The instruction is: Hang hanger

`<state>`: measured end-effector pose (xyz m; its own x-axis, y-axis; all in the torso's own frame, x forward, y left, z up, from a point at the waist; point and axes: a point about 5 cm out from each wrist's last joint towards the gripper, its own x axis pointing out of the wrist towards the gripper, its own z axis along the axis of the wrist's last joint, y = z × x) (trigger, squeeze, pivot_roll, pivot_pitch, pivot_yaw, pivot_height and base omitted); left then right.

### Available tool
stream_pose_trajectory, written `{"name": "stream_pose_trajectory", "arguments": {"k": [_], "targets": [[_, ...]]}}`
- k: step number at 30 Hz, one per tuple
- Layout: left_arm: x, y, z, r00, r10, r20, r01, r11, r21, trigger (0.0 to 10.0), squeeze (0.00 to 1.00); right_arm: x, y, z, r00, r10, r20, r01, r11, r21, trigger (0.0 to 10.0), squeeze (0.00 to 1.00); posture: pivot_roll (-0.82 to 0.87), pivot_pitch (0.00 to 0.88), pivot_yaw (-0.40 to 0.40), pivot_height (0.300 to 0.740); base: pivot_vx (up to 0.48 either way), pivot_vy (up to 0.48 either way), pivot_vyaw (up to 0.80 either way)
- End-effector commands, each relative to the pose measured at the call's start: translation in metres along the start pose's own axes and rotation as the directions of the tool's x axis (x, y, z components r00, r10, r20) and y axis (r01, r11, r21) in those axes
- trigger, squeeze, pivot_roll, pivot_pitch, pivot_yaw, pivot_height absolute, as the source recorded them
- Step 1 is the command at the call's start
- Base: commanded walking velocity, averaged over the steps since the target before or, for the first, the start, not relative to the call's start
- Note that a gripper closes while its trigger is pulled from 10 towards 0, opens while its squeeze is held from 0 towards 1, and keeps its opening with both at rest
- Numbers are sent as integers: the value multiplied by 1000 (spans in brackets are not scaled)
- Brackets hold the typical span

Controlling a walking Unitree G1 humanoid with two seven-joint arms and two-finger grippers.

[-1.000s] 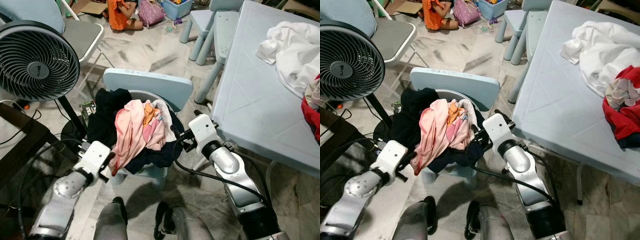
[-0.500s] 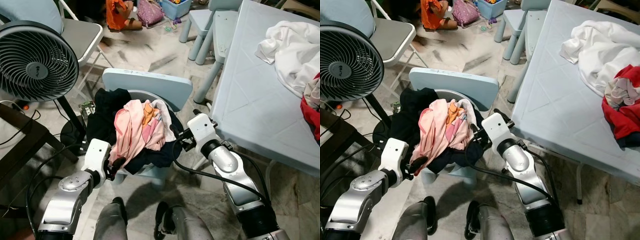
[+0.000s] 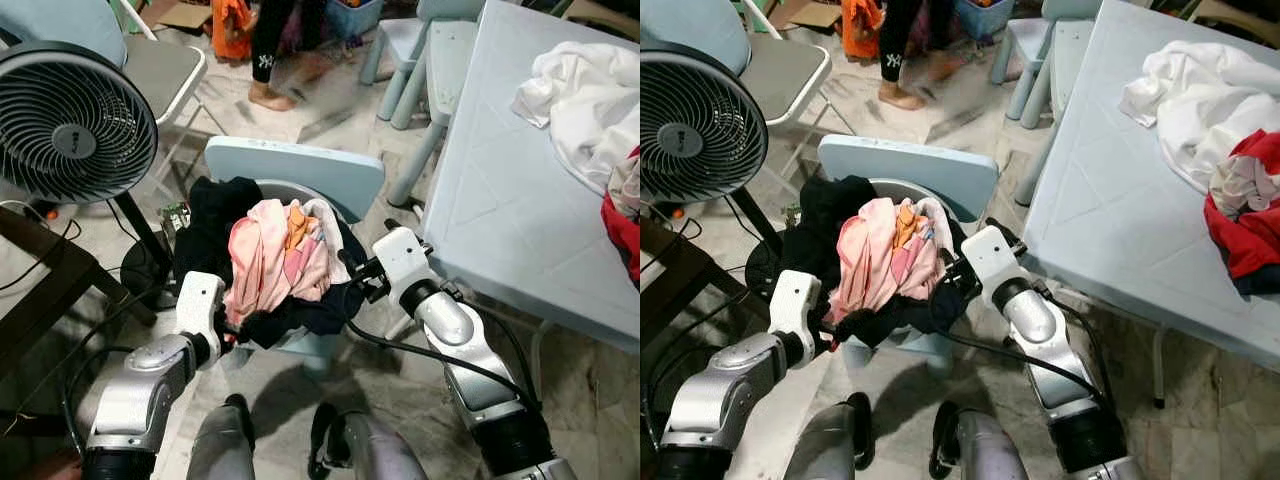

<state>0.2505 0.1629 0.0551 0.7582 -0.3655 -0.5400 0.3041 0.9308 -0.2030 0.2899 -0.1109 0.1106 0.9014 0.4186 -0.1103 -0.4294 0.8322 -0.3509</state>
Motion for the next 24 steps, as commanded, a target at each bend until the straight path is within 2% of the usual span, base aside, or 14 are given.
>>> {"name": "stream_pose_trajectory", "arguments": {"k": [1,2,3,11,14,23,24], "targets": [[3,1,-4,1000,5,-19,-5,1000,-7,10000,1000,-1,-2,-1,1000,-10,-1,10,1000,-7,10000,0,-3,195,-89,740,0,0,0],[4,1,-4,1000,8,-19,-8,1000,-9,10000,992,-2,-2,-1,1000,-10,-1,10,1000,-7,10000,0,-3,195,-89,740,0,0,0],[6,2,-4,1000,10,-22,-11,1000,-24,10000,0,-2,-2,-1,1000,-9,-1,9,1000,-7,10000,0,-1,197,-92,740,0,0,0],[15,8,-4,999,18,-31,-19,999,-30,10000,0,-2,-1,-1,1000,-5,0,5,1000,-11,10000,0,-11,198,-94,740,0,0,0],[24,6,-4,999,2,-33,-3,999,-32,10000,0,-4,-4,-1,1000,-8,-2,8,1000,-19,10000,0,-34,200,-97,740,0,0,0],[34,10,-7,998,-31,-53,27,997,-66,10000,0,-8,-3,-2,1000,-4,-8,4,1000,-22,10000,0,-49,207,-104,740,0,0,0],[35,11,-7,998,-32,-58,28,997,-71,4667,0,-9,-3,-1,1000,-2,-8,2,1000,-22,10000,0,-51,208,-105,740,0,0,0]]}}
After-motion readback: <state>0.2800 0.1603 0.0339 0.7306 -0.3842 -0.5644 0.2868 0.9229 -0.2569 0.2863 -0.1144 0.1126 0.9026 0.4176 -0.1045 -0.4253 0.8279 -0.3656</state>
